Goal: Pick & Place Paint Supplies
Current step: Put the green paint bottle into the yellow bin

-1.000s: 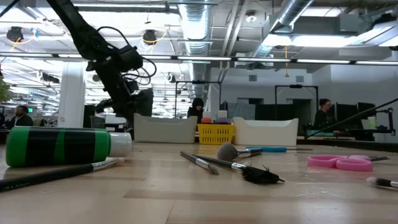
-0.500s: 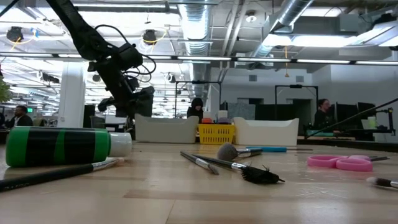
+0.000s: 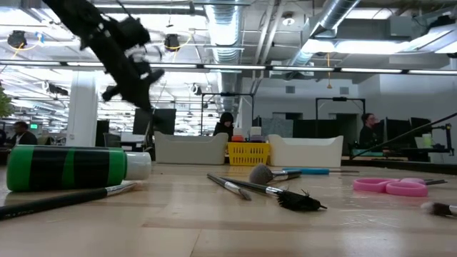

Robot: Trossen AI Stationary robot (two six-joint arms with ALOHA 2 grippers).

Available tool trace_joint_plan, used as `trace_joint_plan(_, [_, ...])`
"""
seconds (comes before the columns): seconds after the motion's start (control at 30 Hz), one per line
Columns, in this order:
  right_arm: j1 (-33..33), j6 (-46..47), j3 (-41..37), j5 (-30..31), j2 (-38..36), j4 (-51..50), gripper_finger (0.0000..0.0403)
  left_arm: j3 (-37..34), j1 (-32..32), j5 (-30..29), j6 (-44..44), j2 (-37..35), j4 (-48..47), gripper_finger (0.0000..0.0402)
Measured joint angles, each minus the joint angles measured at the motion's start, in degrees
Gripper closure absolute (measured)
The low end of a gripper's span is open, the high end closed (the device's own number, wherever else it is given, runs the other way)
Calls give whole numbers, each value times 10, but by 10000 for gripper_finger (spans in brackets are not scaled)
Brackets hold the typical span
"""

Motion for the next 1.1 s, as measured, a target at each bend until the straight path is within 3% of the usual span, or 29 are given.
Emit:
trace_joint_plan(0.2, [0, -5, 0, 2, 0, 0, 120, 0, -68, 229, 32, -103, 3, 402])
trace_joint_plan(0.27, [0, -8, 0, 11, 0, 0, 120, 0, -109, 259, 17, -130, 4, 401])
trace_joint_plan(0.47, [0, -20, 0, 15, 0, 1, 120, 0, -285, 227, -67, -146, 10, 380])
trace_joint_plan(0.7, [0, -29, 0, 15, 0, 9, 120, 25, -469, 180, -145, -52, 26, 317])
trace_joint_plan(0.97, [0, -33, 0, 15, 0, 5, 120, 130, -552, 171, -146, 107, -4, 254])
trace_joint_plan(1.1, [0, -34, 0, 13, 0, 3, 120, 174, -563, 134, -146, 175, -80, 231])
